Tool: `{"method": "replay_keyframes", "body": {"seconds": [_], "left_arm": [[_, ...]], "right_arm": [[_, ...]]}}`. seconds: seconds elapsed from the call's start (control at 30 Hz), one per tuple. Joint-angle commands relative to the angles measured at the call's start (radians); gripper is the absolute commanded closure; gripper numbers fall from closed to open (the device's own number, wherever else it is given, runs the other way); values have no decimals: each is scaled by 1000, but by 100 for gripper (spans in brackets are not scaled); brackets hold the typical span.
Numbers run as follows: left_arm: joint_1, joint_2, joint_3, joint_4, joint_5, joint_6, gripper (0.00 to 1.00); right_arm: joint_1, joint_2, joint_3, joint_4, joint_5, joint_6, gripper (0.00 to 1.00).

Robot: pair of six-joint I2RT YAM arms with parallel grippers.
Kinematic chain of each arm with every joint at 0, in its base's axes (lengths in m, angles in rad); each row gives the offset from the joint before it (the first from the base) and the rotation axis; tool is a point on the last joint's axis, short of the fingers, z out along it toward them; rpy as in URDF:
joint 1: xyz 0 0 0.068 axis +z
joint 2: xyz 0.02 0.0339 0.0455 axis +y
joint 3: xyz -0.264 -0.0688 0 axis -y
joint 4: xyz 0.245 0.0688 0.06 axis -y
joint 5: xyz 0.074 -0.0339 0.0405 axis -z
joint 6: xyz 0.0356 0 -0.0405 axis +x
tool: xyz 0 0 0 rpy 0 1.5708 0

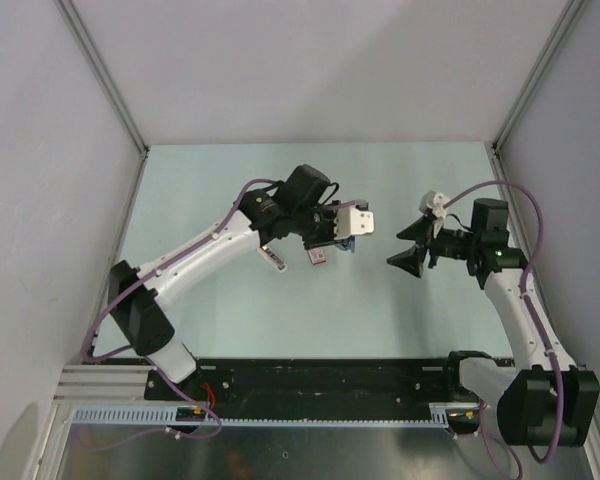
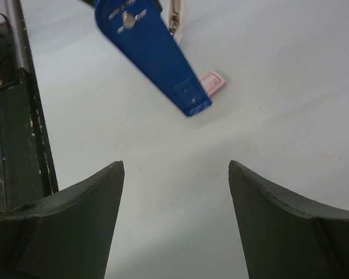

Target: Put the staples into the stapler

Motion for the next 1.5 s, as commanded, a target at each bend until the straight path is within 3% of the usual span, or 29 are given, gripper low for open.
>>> {"method": "replay_keyframes", "body": {"seconds": [0.0,0.37,1.17,1.47], "left_arm": [[-4,-94,-36,38,92,-55,100],[4,-111,-85,36,156,-94,100],[27,-14,-43,37,130,-137,100],[30,-1,-35,38,141,-145,100]], "right_arm": [[114,44,4,308,-43,131,22],[315,202,4,648,-78,288,22],[371,229,-59,704,-159,331,23],[381,250,-94,792,-85,367,37]]}}
